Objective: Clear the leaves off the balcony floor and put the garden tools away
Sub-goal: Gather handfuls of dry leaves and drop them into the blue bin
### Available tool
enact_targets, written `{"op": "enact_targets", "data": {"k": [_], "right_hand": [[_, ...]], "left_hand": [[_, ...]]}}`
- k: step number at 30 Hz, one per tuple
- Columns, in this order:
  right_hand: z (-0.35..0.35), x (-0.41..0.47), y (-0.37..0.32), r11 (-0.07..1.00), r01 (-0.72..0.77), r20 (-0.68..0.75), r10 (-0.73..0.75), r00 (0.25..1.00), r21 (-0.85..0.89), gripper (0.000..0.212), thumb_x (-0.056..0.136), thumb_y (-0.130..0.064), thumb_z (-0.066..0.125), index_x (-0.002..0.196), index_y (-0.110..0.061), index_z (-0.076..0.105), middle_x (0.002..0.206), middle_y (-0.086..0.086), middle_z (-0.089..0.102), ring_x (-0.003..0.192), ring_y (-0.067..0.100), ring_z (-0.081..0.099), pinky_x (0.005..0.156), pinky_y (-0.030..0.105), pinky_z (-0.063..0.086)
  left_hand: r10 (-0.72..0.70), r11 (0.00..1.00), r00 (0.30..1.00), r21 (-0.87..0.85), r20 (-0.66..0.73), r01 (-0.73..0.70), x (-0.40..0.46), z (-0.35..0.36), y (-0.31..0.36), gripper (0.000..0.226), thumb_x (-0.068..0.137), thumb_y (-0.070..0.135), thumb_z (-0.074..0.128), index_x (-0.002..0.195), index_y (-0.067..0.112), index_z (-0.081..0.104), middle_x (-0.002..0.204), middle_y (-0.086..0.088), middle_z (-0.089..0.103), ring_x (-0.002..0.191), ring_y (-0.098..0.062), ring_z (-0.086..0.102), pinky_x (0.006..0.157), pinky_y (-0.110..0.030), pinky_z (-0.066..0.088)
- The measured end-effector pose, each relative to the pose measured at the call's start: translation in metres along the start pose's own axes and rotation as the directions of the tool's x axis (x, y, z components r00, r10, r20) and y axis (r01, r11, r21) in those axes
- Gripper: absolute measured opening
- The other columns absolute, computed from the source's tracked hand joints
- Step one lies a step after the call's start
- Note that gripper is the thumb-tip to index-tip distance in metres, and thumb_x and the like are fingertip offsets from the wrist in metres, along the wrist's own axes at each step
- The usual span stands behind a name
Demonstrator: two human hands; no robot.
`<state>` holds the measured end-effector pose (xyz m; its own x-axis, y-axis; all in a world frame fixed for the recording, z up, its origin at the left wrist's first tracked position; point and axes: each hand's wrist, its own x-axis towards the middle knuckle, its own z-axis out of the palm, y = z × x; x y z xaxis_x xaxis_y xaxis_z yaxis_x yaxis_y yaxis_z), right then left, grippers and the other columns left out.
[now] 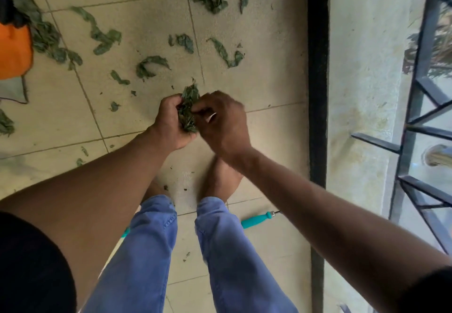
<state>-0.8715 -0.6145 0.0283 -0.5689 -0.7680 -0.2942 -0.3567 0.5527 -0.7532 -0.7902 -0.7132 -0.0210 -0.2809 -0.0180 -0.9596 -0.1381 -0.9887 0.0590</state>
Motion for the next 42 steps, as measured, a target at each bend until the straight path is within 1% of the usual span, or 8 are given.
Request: {"op": "enact_targets", "data": {"k": [4, 11, 18, 23, 30, 34, 37, 42], "right_hand": [[0.022, -0.012, -0.023, 0.985, 0.087, 0.053, -0.080, 0.995, -0.149, 0.013, 0.080, -0.005, 0.073, 0.090, -0.012, 0.077, 0.085, 0.006, 0.068, 0.074, 0.026, 0.060, 0.067, 0.036, 0.048], [-0.004, -0.022, -0.069, 0.967, 0.086, 0.019, -0.084, 0.996, -0.240, 0.034, 0.082, 0.003, 0.067, 0.114, -0.009, 0.073, 0.104, 0.010, 0.068, 0.088, 0.029, 0.064, 0.075, 0.034, 0.052], [-0.073, 0.012, -0.092, 0.907, -0.079, 0.050, 0.109, 0.993, -0.413, 0.033, 0.098, -0.017, 0.060, 0.130, -0.022, 0.063, 0.128, 0.002, 0.061, 0.115, 0.020, 0.057, 0.087, 0.029, 0.051], [-0.082, 0.059, -0.074, 0.877, -0.175, 0.036, 0.213, 0.976, -0.448, 0.037, 0.093, -0.022, 0.065, 0.129, -0.023, 0.060, 0.127, 0.005, 0.056, 0.111, 0.025, 0.057, 0.084, 0.039, 0.054], [-0.026, 0.126, 0.031, 0.761, -0.492, -0.014, 0.537, 0.843, -0.424, 0.050, 0.083, -0.015, 0.075, 0.125, -0.021, 0.050, 0.123, 0.011, 0.046, 0.102, 0.032, 0.055, 0.074, 0.036, 0.048], [0.020, 0.141, 0.086, 0.768, -0.366, 0.043, 0.454, 0.890, -0.525, 0.061, 0.085, -0.045, 0.073, 0.135, -0.044, 0.038, 0.125, 0.004, 0.039, 0.101, 0.022, 0.051, 0.065, 0.034, 0.038], [0.014, 0.156, 0.062, 0.803, -0.170, 0.109, 0.279, 0.954, -0.572, 0.055, 0.089, -0.007, 0.060, 0.134, -0.033, 0.044, 0.129, 0.009, 0.038, 0.103, 0.024, 0.045, 0.072, 0.032, 0.046], [0.015, 0.166, 0.057, 0.798, 0.025, 0.238, 0.149, 0.960, -0.602, 0.045, 0.088, 0.003, 0.054, 0.128, -0.018, 0.058, 0.126, 0.013, 0.047, 0.106, 0.033, 0.052, 0.076, 0.035, 0.049]], "left_hand": [[-0.003, 1.000, 0.998, 0.007, 0.067, 0.002, -0.012, -0.006, 0.011, 0.050, 0.103, 0.033, 0.034, 0.070, 0.017, 0.067, 0.071, -0.001, 0.064, 0.067, -0.017, 0.066, 0.063, -0.024, 0.054], [0.006, 0.998, 0.999, -0.061, 0.037, -0.004, -0.053, -0.010, 0.039, 0.037, 0.100, 0.031, 0.040, 0.087, 0.015, 0.072, 0.084, -0.004, 0.070, 0.078, -0.018, 0.069, 0.072, -0.027, 0.054], [-0.008, 0.988, 1.000, -0.153, 0.028, 0.012, -0.119, 0.013, 0.081, 0.030, 0.100, 0.024, 0.043, 0.093, 0.005, 0.065, 0.081, -0.013, 0.065, 0.072, -0.024, 0.065, 0.072, -0.036, 0.060], [-0.030, 0.990, 0.997, -0.137, 0.069, 0.039, -0.114, 0.015, 0.101, 0.035, 0.101, 0.028, 0.041, 0.089, 0.005, 0.065, 0.080, -0.013, 0.064, 0.072, -0.025, 0.065, 0.069, -0.034, 0.060], [-0.030, 0.969, 0.997, -0.244, 0.067, 0.045, -0.028, -0.005, 0.092, 0.031, 0.100, 0.026, 0.041, 0.095, 0.005, 0.063, 0.083, -0.014, 0.063, 0.076, -0.025, 0.062, 0.070, -0.035, 0.060], [-0.037, 0.954, 0.998, -0.297, 0.041, 0.048, 0.009, -0.010, 0.078, 0.029, 0.100, 0.025, 0.043, 0.094, 0.005, 0.063, 0.084, -0.013, 0.064, 0.080, -0.024, 0.060, 0.071, -0.034, 0.060], [-0.038, 0.943, 0.999, -0.329, 0.025, 0.044, 0.016, -0.014, 0.070, 0.031, 0.100, 0.026, 0.042, 0.090, 0.005, 0.064, 0.082, -0.013, 0.063, 0.079, -0.024, 0.060, 0.072, -0.033, 0.060], [-0.048, 0.936, 0.999, -0.348, 0.013, 0.050, 0.010, -0.017, 0.064, 0.033, 0.099, 0.024, 0.043, 0.083, 0.006, 0.065, 0.077, -0.012, 0.062, 0.070, -0.025, 0.064, 0.076, -0.034, 0.058]]}}
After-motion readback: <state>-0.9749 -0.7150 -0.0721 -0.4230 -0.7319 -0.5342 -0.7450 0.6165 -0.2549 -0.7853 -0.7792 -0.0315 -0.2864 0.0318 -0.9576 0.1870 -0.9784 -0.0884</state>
